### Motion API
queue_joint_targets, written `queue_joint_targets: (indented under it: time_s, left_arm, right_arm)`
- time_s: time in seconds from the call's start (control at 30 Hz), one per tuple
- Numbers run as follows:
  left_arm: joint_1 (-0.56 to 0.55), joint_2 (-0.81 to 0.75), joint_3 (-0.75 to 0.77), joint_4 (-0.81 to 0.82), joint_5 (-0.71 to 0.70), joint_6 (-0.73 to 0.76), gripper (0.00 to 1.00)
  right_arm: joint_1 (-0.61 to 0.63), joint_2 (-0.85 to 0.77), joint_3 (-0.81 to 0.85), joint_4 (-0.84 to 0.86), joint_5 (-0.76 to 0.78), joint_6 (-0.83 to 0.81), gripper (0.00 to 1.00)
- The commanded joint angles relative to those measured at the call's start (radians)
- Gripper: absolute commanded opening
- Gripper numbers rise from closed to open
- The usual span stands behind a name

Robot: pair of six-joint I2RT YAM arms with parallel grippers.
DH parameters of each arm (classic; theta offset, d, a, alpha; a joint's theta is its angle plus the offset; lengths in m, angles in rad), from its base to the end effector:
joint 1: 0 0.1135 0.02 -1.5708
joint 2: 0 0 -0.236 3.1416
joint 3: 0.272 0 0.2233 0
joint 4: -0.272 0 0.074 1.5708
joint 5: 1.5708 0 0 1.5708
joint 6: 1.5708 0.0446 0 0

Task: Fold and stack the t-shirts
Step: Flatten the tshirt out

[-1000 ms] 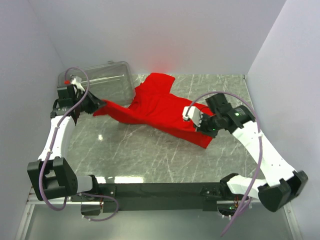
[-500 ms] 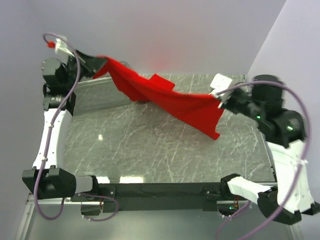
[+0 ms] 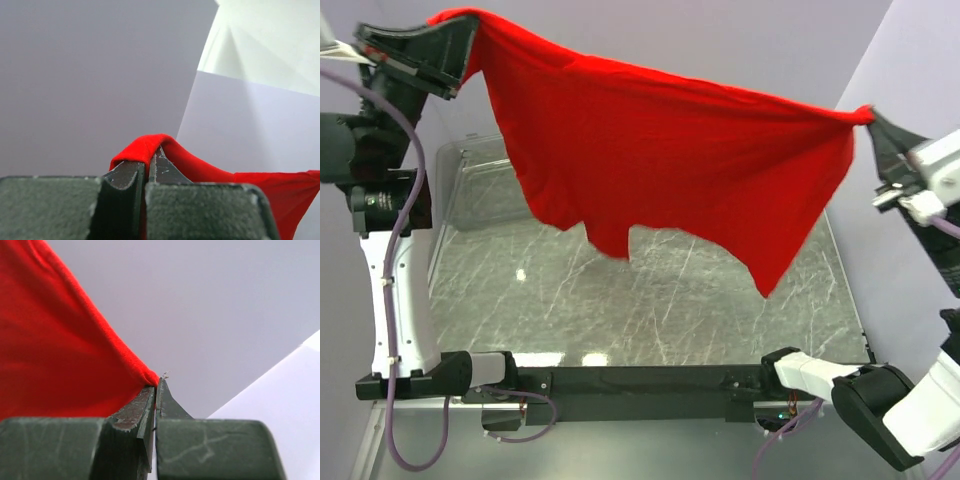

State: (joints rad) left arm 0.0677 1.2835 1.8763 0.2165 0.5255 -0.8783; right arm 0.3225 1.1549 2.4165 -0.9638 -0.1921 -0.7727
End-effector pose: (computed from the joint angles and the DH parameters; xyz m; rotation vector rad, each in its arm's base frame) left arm 0.1768 -0.0104 0.5912 0.1104 0.9257 -0.9535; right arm 0.0405 0.0225 0.5871 -0.8040 1.0000 -0.2647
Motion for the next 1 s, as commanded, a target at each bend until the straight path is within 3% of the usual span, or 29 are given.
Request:
queue_joint_targets:
  time_s: [0.0, 0.17, 0.3, 0.5, 0.6, 0.77, 0.97]
  left_arm:
    - [-0.003, -0.007, 0.079, 0.104, -0.021, -0.017, 0.01]
    - [-0.002, 0.010, 0.107, 0.147, -0.007, -0.062, 0.01]
    - [-0.006, 0.042, 0.067, 0.133, 0.010, -0.085, 0.01]
    - [-0.060, 0.151, 0.008, 0.093, 0.082, -0.036, 0.01]
    - [-0.117, 0.220, -0.020, 0.060, 0.116, 0.016, 0.01]
    - [-0.186, 0.313, -0.074, -0.012, 0.146, 0.123, 0.01]
    - [-0.247, 0.439, -0.175, -0.011, 0.111, 0.243, 0.01]
  right_arm:
    - [-0.003, 0.042, 0.078, 0.091, 0.019, 0.050, 0.00]
    - [-0.005, 0.043, 0.087, 0.111, 0.022, 0.081, 0.00]
    - [-0.005, -0.059, -0.203, 0.186, 0.055, 0.082, 0.00]
    - [-0.013, -0.125, -0.500, 0.224, 0.091, 0.098, 0.00]
    - [-0.055, -0.152, -0.632, 0.264, 0.074, 0.104, 0.00]
    - [-0.233, -0.173, -0.827, 0.323, -0.021, 0.125, 0.00]
    - [-0.390, -0.091, -1.034, 0.373, -0.115, 0.131, 0.00]
